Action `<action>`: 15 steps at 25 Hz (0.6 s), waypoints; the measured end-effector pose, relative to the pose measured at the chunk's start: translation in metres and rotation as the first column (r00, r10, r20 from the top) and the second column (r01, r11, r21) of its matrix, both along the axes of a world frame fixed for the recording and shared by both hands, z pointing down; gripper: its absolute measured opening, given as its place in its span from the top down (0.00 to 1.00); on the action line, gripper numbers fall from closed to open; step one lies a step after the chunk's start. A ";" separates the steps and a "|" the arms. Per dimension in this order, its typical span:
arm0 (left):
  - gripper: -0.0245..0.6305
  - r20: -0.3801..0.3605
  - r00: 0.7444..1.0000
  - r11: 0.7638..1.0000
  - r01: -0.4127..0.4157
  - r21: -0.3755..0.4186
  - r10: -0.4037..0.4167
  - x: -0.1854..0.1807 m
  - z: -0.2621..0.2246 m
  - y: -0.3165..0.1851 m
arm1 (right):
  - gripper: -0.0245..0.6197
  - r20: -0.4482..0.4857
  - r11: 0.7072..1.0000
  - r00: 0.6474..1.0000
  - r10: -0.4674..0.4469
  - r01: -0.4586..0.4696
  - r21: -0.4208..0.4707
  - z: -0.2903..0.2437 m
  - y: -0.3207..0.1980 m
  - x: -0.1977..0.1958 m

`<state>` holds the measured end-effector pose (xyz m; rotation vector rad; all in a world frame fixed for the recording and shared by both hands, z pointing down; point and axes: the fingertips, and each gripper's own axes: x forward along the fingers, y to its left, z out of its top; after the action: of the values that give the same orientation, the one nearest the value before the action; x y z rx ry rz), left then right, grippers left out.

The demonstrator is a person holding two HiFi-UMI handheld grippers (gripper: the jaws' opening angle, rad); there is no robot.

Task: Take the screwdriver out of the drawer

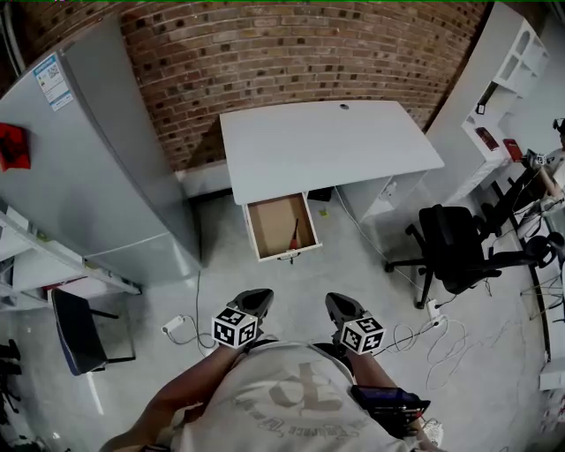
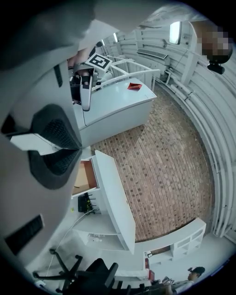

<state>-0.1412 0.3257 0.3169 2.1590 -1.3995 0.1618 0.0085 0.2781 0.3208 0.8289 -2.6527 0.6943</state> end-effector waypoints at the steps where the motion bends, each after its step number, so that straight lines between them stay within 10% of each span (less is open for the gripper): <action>1: 0.93 -0.001 1.000 1.000 0.002 0.001 -0.002 0.001 0.000 0.000 | 0.93 -0.004 1.000 1.000 0.007 -0.007 -0.001 0.001 -0.001 0.002; 15: 0.93 0.010 1.000 1.000 0.018 -0.018 -0.018 -0.010 0.009 0.016 | 0.92 0.020 0.998 0.999 0.035 -0.034 -0.056 0.015 0.007 -0.003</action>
<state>-0.1508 0.3421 0.3260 2.1330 -1.4171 0.1788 0.0050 0.2854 0.3355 0.8585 -2.6301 0.7858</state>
